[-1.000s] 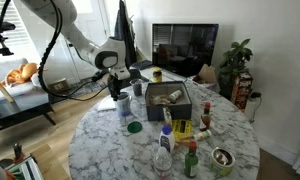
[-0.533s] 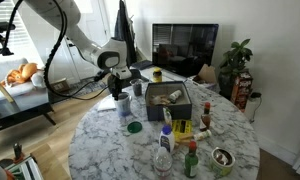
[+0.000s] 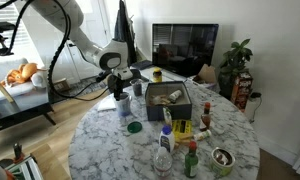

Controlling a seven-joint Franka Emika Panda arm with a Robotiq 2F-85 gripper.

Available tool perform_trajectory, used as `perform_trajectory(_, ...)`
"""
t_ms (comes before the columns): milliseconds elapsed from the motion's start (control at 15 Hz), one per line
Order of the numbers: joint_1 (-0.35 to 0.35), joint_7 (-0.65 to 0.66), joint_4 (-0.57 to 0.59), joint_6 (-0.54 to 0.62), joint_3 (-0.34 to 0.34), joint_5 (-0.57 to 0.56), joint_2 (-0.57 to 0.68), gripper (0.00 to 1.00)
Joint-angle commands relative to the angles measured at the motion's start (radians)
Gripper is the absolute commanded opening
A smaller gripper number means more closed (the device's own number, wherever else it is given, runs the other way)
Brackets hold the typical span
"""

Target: Remove the silver cup from the clear cup then pour the contents in the silver cup into the box

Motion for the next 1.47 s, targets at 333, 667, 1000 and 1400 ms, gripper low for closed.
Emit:
perform_trajectory(333, 0.029, 0.000, 0.037, 0.022, -0.021, -0.064, 0.044, 0.67)
perform_trajectory(667, 0.037, 0.002, 0.045, 0.022, -0.028, -0.091, 0.047, 0.49)
perform_trajectory(1000, 0.048, 0.008, 0.047, 0.020, -0.031, -0.117, 0.040, 0.49)
perform_trajectory(1400, 0.092, 0.046, 0.045, 0.013, -0.050, -0.195, 0.028, 0.53)
